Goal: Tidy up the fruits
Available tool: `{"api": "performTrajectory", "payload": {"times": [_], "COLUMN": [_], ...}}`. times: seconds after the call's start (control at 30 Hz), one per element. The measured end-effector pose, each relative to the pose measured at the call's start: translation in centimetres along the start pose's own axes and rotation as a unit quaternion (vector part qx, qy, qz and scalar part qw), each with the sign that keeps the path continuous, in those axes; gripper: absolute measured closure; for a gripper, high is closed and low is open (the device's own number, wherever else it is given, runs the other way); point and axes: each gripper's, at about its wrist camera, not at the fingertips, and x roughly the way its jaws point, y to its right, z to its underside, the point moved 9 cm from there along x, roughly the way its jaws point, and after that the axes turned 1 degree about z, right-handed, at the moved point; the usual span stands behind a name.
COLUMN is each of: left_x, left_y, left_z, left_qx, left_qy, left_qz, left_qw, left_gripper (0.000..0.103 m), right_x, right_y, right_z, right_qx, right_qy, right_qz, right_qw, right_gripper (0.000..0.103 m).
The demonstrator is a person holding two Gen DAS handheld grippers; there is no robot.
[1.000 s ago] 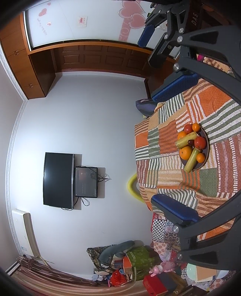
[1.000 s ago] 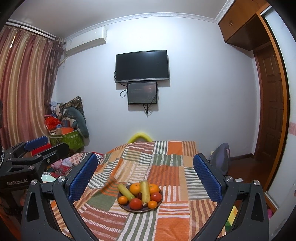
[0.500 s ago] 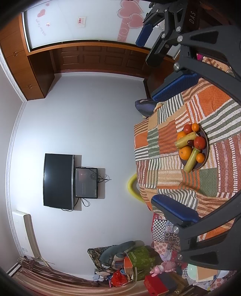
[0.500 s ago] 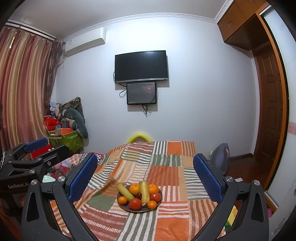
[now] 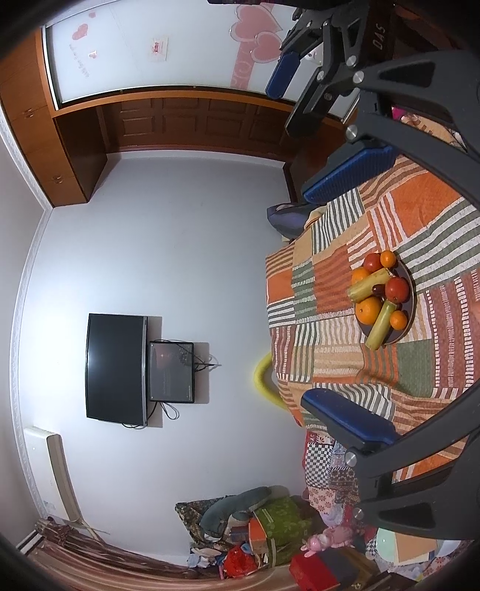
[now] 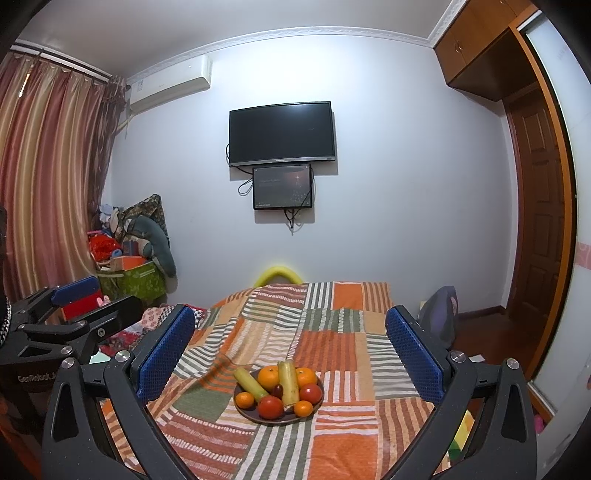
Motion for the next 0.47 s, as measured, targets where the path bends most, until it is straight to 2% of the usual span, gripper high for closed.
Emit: {"api": "performTrajectory", "payload": {"times": [0.47], "left_x": [-0.03], "left_y": [-0.43], "left_z": [-0.03], "left_qx": [-0.006], "left_qy": [-0.003], "left_qz": [0.003], "left_qw": [1.0], "left_gripper": [0.0], "right_x": [0.39], "right_y": [0.12], "right_z": [0.36], "right_qx": [-0.004], "right_qy": [-0.003], "right_qz": [0.003], "right_qw": [1.0], "right_gripper": [0.0]}}
